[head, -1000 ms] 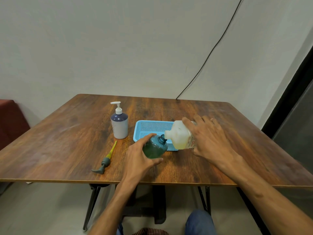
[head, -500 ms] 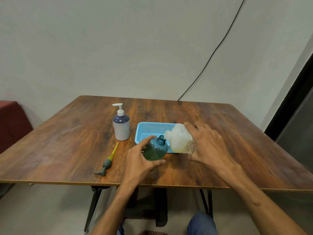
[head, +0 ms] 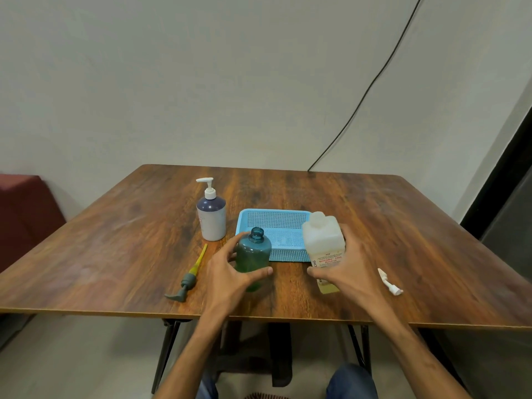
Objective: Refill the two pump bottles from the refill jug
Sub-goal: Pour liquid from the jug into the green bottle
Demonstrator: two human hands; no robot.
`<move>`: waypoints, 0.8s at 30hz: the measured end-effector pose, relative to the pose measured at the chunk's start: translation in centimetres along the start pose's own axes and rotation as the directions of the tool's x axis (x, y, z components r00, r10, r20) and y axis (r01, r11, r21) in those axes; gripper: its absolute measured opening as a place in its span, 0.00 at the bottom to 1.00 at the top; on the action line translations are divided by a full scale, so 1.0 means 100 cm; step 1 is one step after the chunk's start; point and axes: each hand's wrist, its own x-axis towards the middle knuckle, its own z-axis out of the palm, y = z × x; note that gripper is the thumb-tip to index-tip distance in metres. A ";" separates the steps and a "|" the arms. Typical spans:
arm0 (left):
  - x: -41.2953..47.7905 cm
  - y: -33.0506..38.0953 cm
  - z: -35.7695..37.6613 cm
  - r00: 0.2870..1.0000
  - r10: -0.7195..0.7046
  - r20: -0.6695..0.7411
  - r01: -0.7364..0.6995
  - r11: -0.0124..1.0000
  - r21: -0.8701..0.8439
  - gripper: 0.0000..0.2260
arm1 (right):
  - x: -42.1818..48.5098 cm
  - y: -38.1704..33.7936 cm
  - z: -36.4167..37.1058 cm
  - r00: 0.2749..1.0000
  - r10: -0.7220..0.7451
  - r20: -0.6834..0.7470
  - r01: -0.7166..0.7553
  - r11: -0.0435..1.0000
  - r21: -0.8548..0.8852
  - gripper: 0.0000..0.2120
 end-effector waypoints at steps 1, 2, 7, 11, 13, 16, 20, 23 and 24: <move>0.000 -0.001 0.000 1.000 -0.005 -0.009 0.005 1.000 -0.004 0.36 | -0.001 0.004 0.004 1.000 0.024 -0.007 -0.024 0.999 0.032 0.42; -0.001 -0.003 -0.001 1.000 -0.009 -0.015 0.009 1.000 -0.010 0.36 | -0.001 0.007 0.007 0.999 0.043 -0.018 -0.042 0.998 0.053 0.42; -0.002 -0.012 -0.001 0.999 -0.045 -0.026 0.044 0.998 -0.049 0.37 | -0.003 0.016 0.017 0.994 0.082 -0.070 -0.076 0.993 0.085 0.43; -0.002 -0.022 0.000 0.997 -0.076 -0.027 0.075 0.995 -0.064 0.41 | -0.004 0.020 0.022 0.993 0.076 -0.092 -0.069 0.994 0.079 0.43; -0.002 -0.026 0.000 0.996 -0.086 -0.020 0.085 0.994 -0.066 0.43 | -0.004 0.022 0.024 0.992 0.079 -0.094 -0.072 0.994 0.080 0.44; -0.002 -0.028 0.001 0.995 -0.099 -0.009 0.098 0.993 -0.072 0.44 | -0.006 0.025 0.026 0.989 0.097 -0.110 -0.088 0.992 0.089 0.44; -0.003 -0.029 0.004 0.994 -0.107 -0.002 0.106 0.990 -0.093 0.45 | -0.009 0.028 0.031 0.985 0.126 -0.116 -0.112 0.986 0.122 0.44; -0.003 -0.030 0.006 0.994 -0.109 0.005 0.109 0.989 -0.098 0.45 | -0.010 0.033 0.033 0.981 0.162 -0.110 -0.146 0.979 0.141 0.50; -0.003 -0.032 0.006 0.994 -0.111 0.009 0.111 0.989 -0.095 0.45 | -0.010 0.034 0.034 0.980 0.170 -0.107 -0.154 0.977 0.148 0.51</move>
